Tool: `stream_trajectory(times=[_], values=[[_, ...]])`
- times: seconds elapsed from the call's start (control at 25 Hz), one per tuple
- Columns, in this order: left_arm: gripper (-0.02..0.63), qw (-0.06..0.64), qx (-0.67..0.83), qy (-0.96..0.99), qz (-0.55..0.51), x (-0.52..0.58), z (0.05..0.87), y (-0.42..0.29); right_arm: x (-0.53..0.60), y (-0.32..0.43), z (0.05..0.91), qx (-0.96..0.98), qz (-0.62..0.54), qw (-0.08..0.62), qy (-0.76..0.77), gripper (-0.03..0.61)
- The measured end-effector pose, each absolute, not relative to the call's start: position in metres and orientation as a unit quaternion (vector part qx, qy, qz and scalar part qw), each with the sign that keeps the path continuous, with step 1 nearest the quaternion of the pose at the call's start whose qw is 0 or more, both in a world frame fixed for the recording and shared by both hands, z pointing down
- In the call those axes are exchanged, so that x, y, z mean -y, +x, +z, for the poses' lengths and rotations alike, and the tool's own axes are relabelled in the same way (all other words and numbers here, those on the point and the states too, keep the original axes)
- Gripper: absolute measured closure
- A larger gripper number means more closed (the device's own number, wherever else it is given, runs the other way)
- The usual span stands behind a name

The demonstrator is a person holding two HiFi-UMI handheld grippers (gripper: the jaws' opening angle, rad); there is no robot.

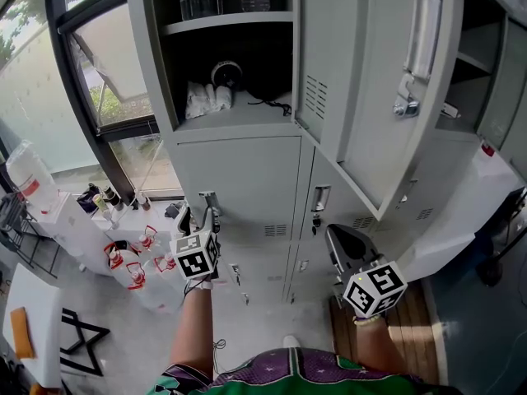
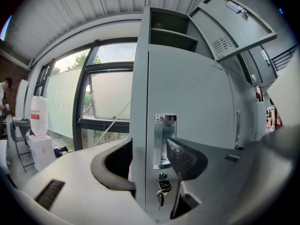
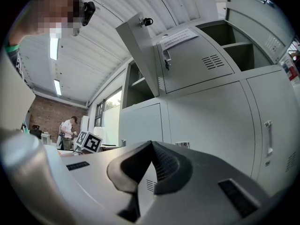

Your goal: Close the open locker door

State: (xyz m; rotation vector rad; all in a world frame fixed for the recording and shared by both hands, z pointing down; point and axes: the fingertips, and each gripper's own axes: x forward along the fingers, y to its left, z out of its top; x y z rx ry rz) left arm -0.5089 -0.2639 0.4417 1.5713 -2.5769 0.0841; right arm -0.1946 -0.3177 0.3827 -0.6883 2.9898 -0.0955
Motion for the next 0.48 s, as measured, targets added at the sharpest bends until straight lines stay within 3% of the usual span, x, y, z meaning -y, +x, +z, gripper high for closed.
stream_trajectory(times=[0.48], values=[[0.385,0.043,0.848,0.529,0.020,0.225,0.432,-0.480,0.281,-0.176,0.383,-0.974,-0.029,0.031,-0.223,0.572]])
